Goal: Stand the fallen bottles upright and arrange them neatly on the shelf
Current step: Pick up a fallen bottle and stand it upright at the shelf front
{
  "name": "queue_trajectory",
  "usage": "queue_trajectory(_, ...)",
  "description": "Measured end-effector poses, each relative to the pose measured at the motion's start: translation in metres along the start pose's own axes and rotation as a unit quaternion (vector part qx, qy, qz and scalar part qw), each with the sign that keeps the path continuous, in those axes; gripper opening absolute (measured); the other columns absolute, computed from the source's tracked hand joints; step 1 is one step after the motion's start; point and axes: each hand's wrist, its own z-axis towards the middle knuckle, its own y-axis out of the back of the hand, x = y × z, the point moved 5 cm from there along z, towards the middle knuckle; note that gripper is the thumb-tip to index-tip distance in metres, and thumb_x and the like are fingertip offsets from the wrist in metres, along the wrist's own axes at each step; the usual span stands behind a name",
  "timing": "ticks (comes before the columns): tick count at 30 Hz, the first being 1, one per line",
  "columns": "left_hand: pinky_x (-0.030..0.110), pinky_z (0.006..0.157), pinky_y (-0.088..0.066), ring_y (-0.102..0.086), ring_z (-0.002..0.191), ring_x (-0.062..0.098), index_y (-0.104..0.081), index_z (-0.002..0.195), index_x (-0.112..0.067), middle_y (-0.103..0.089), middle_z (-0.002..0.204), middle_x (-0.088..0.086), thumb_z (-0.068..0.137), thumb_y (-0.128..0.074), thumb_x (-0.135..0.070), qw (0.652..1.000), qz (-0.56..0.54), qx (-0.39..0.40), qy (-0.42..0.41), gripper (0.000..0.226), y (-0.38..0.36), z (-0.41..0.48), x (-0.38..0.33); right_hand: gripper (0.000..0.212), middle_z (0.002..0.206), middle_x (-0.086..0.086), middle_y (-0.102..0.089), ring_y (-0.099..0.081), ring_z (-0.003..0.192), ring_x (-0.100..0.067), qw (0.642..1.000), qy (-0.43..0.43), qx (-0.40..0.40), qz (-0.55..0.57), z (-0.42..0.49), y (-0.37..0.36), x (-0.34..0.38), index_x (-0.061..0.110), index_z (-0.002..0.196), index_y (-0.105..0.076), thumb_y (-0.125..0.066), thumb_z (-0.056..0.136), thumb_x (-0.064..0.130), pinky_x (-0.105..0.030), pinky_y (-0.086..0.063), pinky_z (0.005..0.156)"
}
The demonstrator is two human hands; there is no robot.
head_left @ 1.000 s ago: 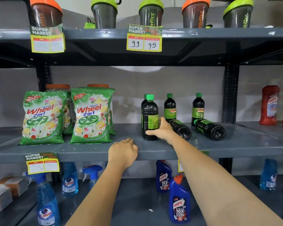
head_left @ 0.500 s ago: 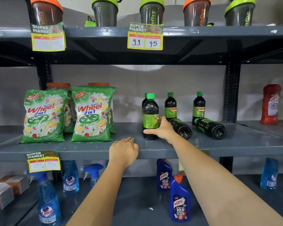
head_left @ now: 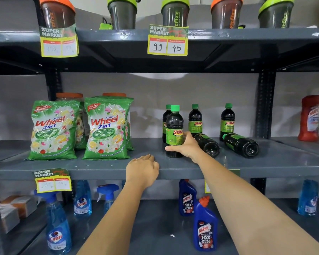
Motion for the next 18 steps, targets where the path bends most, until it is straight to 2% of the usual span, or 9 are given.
queue_trajectory(2,0.03,0.105,-0.031,-0.046,0.128,0.016,-0.055,0.129,-0.016,-0.052,0.141,0.0,0.096,-0.017,-0.032,1.0,0.007,-0.007,-0.004,0.053,0.0004,0.0002,0.0001,0.084,0.119,0.004,-0.057,-0.053,0.103,-0.014,0.999,-0.01,0.039,0.025,0.0005,-0.0012,0.001,0.018,0.132,-0.043,-0.091,0.063,0.025,-0.028,-0.041,0.087)
queue_trajectory(5,0.03,0.104,-0.033,-0.048,0.126,0.016,-0.057,0.127,-0.015,-0.054,0.139,0.0,0.089,-0.012,-0.034,1.0,0.013,-0.011,-0.006,0.062,0.0002,-0.0004,0.0003,0.057,0.12,-0.003,-0.066,-0.059,0.098,-0.015,0.997,-0.017,0.071,0.016,0.0019,-0.0021,0.0029,0.018,0.117,-0.057,-0.087,0.068,0.016,-0.027,-0.043,0.083)
queue_trajectory(8,0.031,0.1,-0.036,-0.051,0.122,0.017,-0.059,0.122,-0.016,-0.057,0.136,-0.001,0.087,-0.008,-0.036,1.0,0.013,-0.017,-0.006,0.065,0.0,0.0007,0.0005,0.073,0.116,0.0,-0.067,-0.061,0.099,-0.015,1.0,-0.006,0.025,-0.014,0.0043,-0.0018,0.0015,0.017,0.119,-0.059,-0.094,0.056,0.031,-0.027,-0.047,0.082)
queue_trajectory(11,0.031,0.095,-0.039,-0.054,0.117,0.019,-0.06,0.116,-0.016,-0.058,0.133,-0.001,0.091,-0.011,-0.035,1.0,0.013,-0.026,-0.005,0.059,-0.0002,0.0003,0.001,0.084,0.109,0.005,-0.058,-0.054,0.098,-0.014,0.999,0.011,-0.014,-0.046,0.0001,-0.004,0.0026,0.015,0.122,-0.052,-0.094,0.054,0.038,-0.028,-0.044,0.082)
queue_trajectory(13,0.031,0.095,-0.039,-0.054,0.117,0.018,-0.06,0.118,-0.016,-0.059,0.132,0.0,0.082,0.0,-0.04,0.999,0.008,-0.032,-0.008,0.074,0.0017,-0.0002,0.0005,0.085,0.108,0.006,-0.053,-0.05,0.099,-0.013,0.998,0.021,-0.023,-0.051,-0.0019,-0.0044,0.0033,0.015,0.125,-0.048,-0.093,0.057,0.039,-0.028,-0.042,0.083)
queue_trajectory(14,0.031,0.096,-0.039,-0.054,0.118,0.018,-0.06,0.118,-0.016,-0.059,0.132,0.0,0.077,0.005,-0.041,0.999,0.005,-0.035,-0.01,0.081,0.0025,-0.0005,0.0003,0.086,0.109,0.006,-0.052,-0.049,0.1,-0.013,0.998,0.023,-0.021,-0.052,-0.002,-0.0045,0.0032,0.015,0.127,-0.046,-0.092,0.058,0.039,-0.028,-0.042,0.084)
queue_trajectory(18,0.031,0.095,-0.04,-0.055,0.117,0.018,-0.06,0.119,-0.016,-0.06,0.131,0.0,0.074,0.006,-0.041,0.999,0.007,-0.036,-0.008,0.084,0.0019,0.0012,0.0013,0.088,0.116,0.007,-0.058,-0.056,0.11,-0.015,0.999,0.016,0.036,-0.03,0.0012,-0.0082,0.0037,0.019,0.129,-0.046,-0.092,0.057,0.039,-0.031,-0.046,0.092)
